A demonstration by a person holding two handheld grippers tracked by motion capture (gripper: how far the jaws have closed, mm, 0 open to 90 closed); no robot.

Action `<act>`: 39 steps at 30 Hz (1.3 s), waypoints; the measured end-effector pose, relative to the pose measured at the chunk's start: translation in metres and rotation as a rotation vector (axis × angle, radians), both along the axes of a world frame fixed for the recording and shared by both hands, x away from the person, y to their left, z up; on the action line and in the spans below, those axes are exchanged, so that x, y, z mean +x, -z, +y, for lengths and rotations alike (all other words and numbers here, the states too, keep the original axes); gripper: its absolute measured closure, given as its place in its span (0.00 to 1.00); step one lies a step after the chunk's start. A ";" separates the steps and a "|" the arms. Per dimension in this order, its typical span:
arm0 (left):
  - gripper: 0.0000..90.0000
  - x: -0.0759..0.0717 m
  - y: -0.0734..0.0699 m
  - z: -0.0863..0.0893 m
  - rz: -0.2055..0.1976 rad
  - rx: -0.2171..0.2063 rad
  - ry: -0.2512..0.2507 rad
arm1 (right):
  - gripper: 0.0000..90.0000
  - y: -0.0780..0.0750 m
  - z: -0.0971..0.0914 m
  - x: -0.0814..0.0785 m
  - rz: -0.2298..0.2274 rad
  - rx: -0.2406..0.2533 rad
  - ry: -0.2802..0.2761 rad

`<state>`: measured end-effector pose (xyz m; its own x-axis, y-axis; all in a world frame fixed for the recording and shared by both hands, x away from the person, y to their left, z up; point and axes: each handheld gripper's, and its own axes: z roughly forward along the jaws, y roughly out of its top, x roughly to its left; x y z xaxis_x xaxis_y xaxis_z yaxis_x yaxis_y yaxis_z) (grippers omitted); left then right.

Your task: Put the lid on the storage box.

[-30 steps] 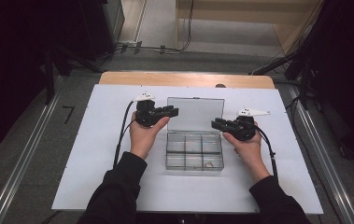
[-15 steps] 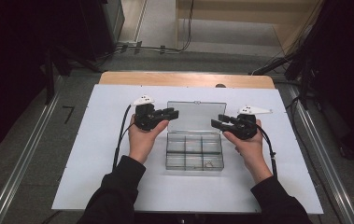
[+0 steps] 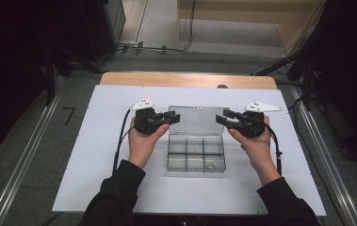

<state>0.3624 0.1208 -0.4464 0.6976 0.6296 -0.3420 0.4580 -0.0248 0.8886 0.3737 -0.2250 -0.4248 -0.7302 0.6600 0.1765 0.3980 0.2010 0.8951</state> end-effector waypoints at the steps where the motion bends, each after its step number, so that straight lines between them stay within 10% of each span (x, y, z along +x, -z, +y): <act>1: 0.72 0.000 0.000 0.000 0.000 0.000 0.004 | 0.58 -0.001 0.000 0.000 -0.002 -0.001 -0.001; 25: 0.62 -0.017 -0.001 0.008 -0.006 0.063 0.009 | 0.66 -0.001 0.004 -0.012 -0.019 -0.020 -0.012; 39: 0.82 -0.036 0.006 0.019 -0.005 0.063 0.005 | 0.66 0.001 0.002 -0.020 -0.040 -0.022 -0.023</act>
